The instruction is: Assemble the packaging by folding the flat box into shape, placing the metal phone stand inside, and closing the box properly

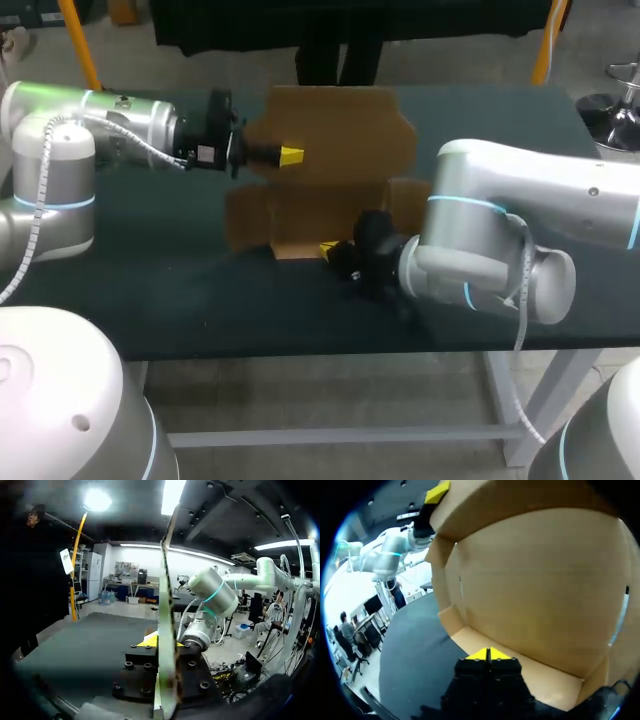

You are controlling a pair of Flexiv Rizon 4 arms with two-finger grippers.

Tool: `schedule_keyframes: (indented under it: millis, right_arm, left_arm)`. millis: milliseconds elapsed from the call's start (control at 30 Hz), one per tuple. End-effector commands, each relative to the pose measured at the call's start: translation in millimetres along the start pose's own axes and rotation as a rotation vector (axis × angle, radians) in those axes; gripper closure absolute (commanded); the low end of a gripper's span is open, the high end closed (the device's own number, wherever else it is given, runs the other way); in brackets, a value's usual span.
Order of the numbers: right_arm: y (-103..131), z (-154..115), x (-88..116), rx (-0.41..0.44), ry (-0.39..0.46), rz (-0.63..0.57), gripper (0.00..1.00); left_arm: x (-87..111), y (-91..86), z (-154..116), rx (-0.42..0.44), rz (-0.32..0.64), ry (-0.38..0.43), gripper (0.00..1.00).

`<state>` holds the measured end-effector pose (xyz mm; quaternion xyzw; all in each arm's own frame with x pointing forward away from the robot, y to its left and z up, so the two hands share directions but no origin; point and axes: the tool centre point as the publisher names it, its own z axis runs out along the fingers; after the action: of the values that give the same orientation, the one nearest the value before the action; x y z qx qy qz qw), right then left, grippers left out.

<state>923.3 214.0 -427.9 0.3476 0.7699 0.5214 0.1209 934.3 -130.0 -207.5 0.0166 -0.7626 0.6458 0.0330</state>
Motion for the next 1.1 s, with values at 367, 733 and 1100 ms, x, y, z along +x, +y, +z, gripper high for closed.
schedule_keyframes:
  millis: [367,733,1100]
  right_arm:
    - [-6,6,2,-0.008,-0.009,0.0,1.0]
    - [-6,6,2,-0.008,-0.009,0.0,1.0]
    - [-6,6,2,-0.008,-0.009,0.0,1.0]
  left_arm:
    - [26.2,7.4,6,0.016,-0.03,-0.059,1.0]
    - [32.9,14.6,11,0.003,-0.079,-0.067,1.0]
    - [28.2,23.4,11,0.017,-0.107,-0.069,1.0]
